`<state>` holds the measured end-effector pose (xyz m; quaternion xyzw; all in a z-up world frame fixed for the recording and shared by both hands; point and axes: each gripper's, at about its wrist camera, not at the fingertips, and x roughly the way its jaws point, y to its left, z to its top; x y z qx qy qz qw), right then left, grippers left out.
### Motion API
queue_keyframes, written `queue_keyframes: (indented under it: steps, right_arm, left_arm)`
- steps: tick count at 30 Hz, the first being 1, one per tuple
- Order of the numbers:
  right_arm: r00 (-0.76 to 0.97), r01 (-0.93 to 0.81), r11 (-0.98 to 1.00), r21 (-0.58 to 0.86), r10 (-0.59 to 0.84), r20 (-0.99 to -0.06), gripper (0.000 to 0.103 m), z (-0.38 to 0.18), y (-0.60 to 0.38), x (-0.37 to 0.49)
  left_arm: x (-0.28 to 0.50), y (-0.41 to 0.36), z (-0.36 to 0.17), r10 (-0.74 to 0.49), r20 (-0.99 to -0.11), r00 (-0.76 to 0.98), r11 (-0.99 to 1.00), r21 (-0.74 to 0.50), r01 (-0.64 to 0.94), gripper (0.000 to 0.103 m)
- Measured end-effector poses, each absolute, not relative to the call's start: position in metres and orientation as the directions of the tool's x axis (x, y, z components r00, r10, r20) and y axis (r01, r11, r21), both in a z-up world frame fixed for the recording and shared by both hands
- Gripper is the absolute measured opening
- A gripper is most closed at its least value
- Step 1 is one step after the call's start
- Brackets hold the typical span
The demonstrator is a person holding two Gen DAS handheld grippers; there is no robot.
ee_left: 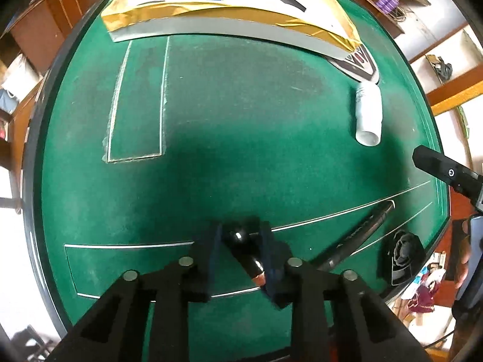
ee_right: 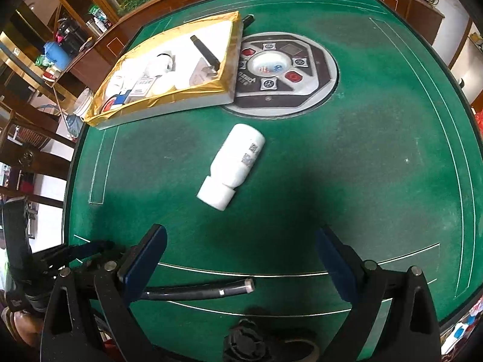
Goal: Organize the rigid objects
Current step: 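Move the left tool to the black lipstick tube while the right tool reaches the white bottle, then grasp the black lipstick tube with the left tool while the right tool grasps the white bottle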
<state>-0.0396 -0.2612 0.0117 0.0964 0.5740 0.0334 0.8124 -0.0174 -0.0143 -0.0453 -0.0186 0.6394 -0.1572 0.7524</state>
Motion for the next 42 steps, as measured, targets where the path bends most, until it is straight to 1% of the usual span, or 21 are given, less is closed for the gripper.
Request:
queue_keyframes:
  steps: [3, 6, 11, 12, 13, 14, 15, 17, 18, 19, 20, 21, 22, 27, 28, 29, 30, 31, 33, 36, 42]
  right_arm:
    - [0.335, 0.047, 0.98, 0.193, 0.166, -0.927, 0.097, 0.012, -0.259, -0.04]
    - [0.329, 0.044, 0.98, 0.192, 0.167, -0.93, 0.097, 0.01, -0.258, -0.04]
    - [0.321, 0.038, 0.981, 0.192, 0.17, -0.932, 0.097, 0.008, -0.255, -0.04]
    - [0.32, 0.037, 0.981, 0.193, 0.171, -0.932, 0.097, 0.008, -0.255, -0.039]
    - [0.319, 0.037, 0.981, 0.193, 0.171, -0.932, 0.097, 0.007, -0.255, -0.038]
    - [0.319, 0.037, 0.981, 0.192, 0.171, -0.932, 0.097, 0.007, -0.254, -0.037]
    - [0.322, 0.037, 0.981, 0.191, 0.169, -0.932, 0.097, 0.007, -0.254, -0.036]
    - [0.33, 0.038, 0.981, 0.192, 0.169, -0.929, 0.097, 0.007, -0.253, -0.031]
    - [0.337, 0.039, 0.981, 0.192, 0.168, -0.926, 0.094, 0.007, -0.252, -0.027]
    - [0.338, 0.042, 0.981, 0.191, 0.166, -0.926, 0.083, 0.007, -0.251, -0.023]
    - [0.337, 0.044, 0.98, 0.192, 0.166, -0.927, 0.077, 0.006, -0.25, -0.018]
    - [0.337, 0.049, 0.979, 0.199, 0.171, -0.926, 0.068, 0.005, -0.249, -0.013]
    - [0.335, 0.06, 0.977, 0.204, 0.173, -0.926, 0.064, 0.003, -0.249, -0.007]
    - [0.312, 0.123, 0.97, 0.21, 0.164, -0.936, 0.061, -0.012, -0.251, 0.02]
    - [0.306, 0.123, 0.973, 0.197, 0.152, -0.94, 0.056, -0.015, -0.25, 0.024]
    - [0.298, 0.121, 0.975, 0.187, 0.144, -0.944, 0.051, -0.018, -0.249, 0.026]
    - [0.286, 0.119, 0.977, 0.179, 0.139, -0.948, 0.041, -0.021, -0.248, 0.027]
    - [0.282, 0.113, 0.978, 0.178, 0.14, -0.949, 0.037, -0.024, -0.248, 0.026]
    - [0.28, 0.086, 0.981, 0.172, 0.142, -0.949, 0.034, -0.026, -0.245, 0.022]
    - [0.271, 0.052, 0.989, 0.14, 0.12, -0.955, 0.034, -0.029, -0.241, 0.015]
    - [0.258, 0.028, 0.991, 0.131, 0.12, -0.959, 0.034, -0.035, -0.241, 0.004]
  left_arm:
    - [-0.009, -0.01, -0.047, -0.295, -0.946, 0.135, 0.94, -0.262, 0.218, 0.023]
    - [0.002, -0.003, -0.047, -0.298, -0.943, 0.15, 0.939, -0.261, 0.224, 0.023]
    - [0.008, 0.007, -0.044, -0.33, -0.933, 0.141, 0.932, -0.297, 0.21, 0.024]
    - [0.007, 0.008, -0.043, -0.33, -0.934, 0.138, 0.933, -0.299, 0.202, 0.029]
    - [0.006, 0.007, -0.042, -0.329, -0.935, 0.135, 0.934, -0.301, 0.193, 0.038]
    - [0.004, 0.006, -0.041, -0.328, -0.935, 0.135, 0.935, -0.302, 0.184, 0.041]
    - [0.001, 0.005, -0.038, -0.328, -0.935, 0.138, 0.937, -0.302, 0.178, 0.044]
    - [-0.007, 0.004, -0.033, -0.323, -0.936, 0.142, 0.939, -0.298, 0.174, 0.044]
    - [-0.011, 0.006, -0.031, -0.324, -0.935, 0.141, 0.939, -0.3, 0.17, 0.044]
    - [-0.013, 0.006, -0.031, -0.324, -0.936, 0.14, 0.94, -0.301, 0.161, 0.044]
    - [-0.015, 0.006, -0.032, -0.32, -0.938, 0.136, 0.942, -0.299, 0.155, 0.044]
    - [-0.017, 0.008, -0.033, -0.314, -0.94, 0.13, 0.944, -0.295, 0.15, 0.044]
    - [-0.017, 0.008, -0.035, -0.305, -0.944, 0.123, 0.947, -0.288, 0.143, 0.044]
    - [-0.016, 0.005, -0.043, -0.281, -0.952, 0.126, 0.956, -0.266, 0.123, 0.043]
    - [-0.015, 0.004, -0.043, -0.28, -0.95, 0.135, 0.955, -0.263, 0.135, 0.032]
    - [-0.016, 0.003, -0.043, -0.288, -0.949, 0.132, 0.952, -0.269, 0.145, 0.027]
    - [-0.016, 0.002, -0.044, -0.287, -0.949, 0.129, 0.951, -0.267, 0.155, 0.021]
    - [-0.017, -0.001, -0.045, -0.281, -0.95, 0.133, 0.952, -0.259, 0.162, 0.021]
    - [-0.016, -0.001, -0.045, -0.28, -0.95, 0.138, 0.952, -0.257, 0.168, 0.021]
    - [-0.011, -0.003, -0.044, -0.264, -0.953, 0.15, 0.955, -0.236, 0.181, 0.02]
    - [-0.002, -0.009, -0.045, -0.235, -0.959, 0.157, 0.959, -0.202, 0.199, 0.02]
